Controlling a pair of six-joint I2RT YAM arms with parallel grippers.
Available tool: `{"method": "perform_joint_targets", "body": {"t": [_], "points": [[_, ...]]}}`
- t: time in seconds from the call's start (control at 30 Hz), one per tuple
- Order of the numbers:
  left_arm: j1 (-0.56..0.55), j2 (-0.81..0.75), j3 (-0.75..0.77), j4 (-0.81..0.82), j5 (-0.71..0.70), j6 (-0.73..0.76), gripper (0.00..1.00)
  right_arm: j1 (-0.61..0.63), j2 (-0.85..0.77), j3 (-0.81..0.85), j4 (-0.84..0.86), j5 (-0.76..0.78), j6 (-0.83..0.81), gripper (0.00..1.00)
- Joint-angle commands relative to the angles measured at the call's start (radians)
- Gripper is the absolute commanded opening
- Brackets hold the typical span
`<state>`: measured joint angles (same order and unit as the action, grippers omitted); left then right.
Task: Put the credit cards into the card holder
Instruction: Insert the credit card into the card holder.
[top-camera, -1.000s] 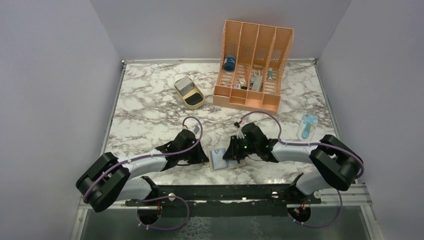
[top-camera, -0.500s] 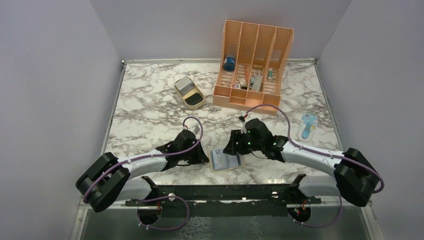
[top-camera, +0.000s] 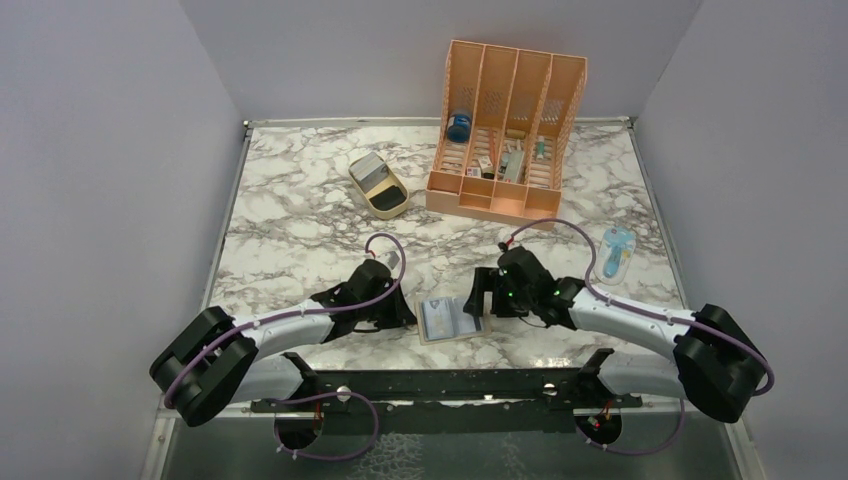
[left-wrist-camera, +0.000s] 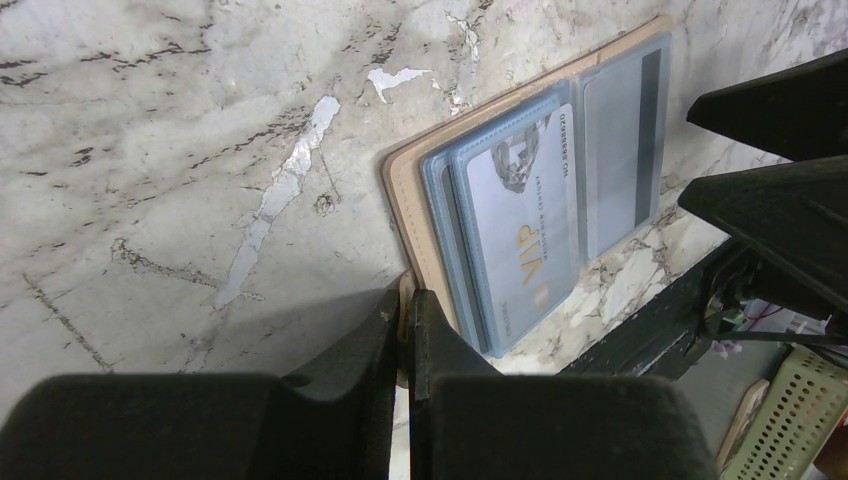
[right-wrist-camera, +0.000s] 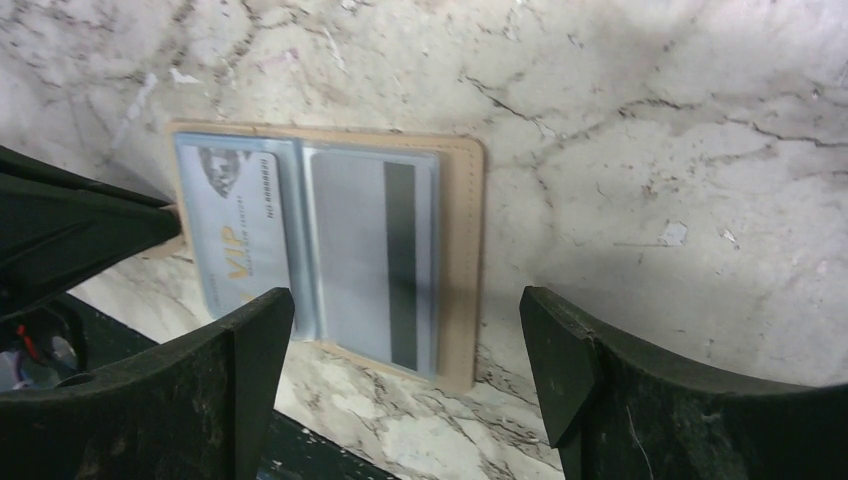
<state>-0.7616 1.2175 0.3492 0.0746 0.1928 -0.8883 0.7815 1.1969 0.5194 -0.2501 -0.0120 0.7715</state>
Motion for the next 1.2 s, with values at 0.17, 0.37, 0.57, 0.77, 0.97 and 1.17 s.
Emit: {"method": "perform_joint_targets", "body": {"t": [0.17, 0.37, 0.57, 0.77, 0.97, 1.17], "points": [[-0.007, 0.015, 0.004, -0.068, -0.038, 0.026, 0.06, -0.003, 0.041, -0.055, 0.106, -0.046, 0.063, 0.87], [-0.008, 0.023, 0.011, -0.067, -0.035, 0.029, 0.06, -0.003, 0.032, -0.082, 0.229, -0.172, 0.099, 0.86], [-0.008, 0.032, 0.011, -0.067, -0.036, 0.032, 0.06, -0.003, -0.036, -0.091, 0.26, -0.189, 0.118, 0.85], [-0.01, 0.042, 0.026, -0.067, -0.032, 0.035, 0.06, -0.003, -0.139, -0.112, 0.336, -0.262, 0.146, 0.85], [-0.012, 0.04, 0.023, -0.067, -0.039, 0.031, 0.06, -0.002, -0.134, -0.112, 0.371, -0.317, 0.171, 0.84], [-0.013, -0.012, 0.125, -0.179, -0.059, 0.048, 0.35, -0.003, -0.16, -0.011, 0.001, -0.093, 0.111, 0.8]]}}
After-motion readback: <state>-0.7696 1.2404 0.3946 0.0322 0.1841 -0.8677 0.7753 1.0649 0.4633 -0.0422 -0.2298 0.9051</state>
